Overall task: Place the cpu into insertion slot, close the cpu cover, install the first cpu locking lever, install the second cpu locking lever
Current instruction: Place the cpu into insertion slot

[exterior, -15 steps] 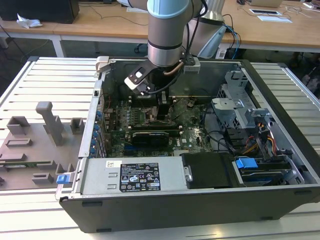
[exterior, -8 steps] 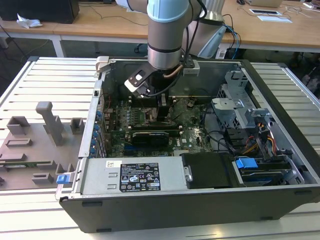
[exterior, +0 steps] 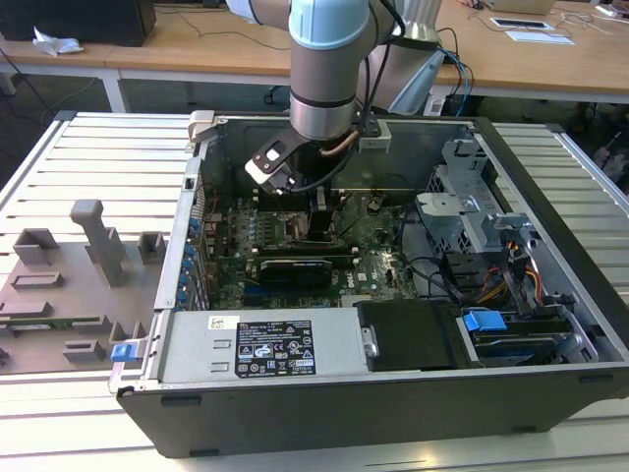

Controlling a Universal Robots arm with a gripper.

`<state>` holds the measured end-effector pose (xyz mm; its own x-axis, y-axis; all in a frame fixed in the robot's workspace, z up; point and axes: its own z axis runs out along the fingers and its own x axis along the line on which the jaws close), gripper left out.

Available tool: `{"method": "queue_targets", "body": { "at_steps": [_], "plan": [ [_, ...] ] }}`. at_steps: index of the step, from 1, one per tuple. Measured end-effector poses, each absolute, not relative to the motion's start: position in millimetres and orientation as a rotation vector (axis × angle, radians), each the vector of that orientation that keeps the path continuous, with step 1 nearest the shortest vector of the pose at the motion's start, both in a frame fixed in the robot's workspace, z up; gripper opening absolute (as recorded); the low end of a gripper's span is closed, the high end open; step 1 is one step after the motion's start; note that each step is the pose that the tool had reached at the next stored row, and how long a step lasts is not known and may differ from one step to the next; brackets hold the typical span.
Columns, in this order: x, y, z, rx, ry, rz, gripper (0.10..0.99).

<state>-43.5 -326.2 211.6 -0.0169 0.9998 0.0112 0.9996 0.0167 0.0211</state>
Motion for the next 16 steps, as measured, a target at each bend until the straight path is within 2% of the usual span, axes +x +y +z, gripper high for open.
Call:
{"method": "queue_targets", "body": {
  "at_steps": [16],
  "plan": [
    [-46.5, -318.7, 199.4, 2.219, 2.21, 0.032, 0.545]
  ]
}}
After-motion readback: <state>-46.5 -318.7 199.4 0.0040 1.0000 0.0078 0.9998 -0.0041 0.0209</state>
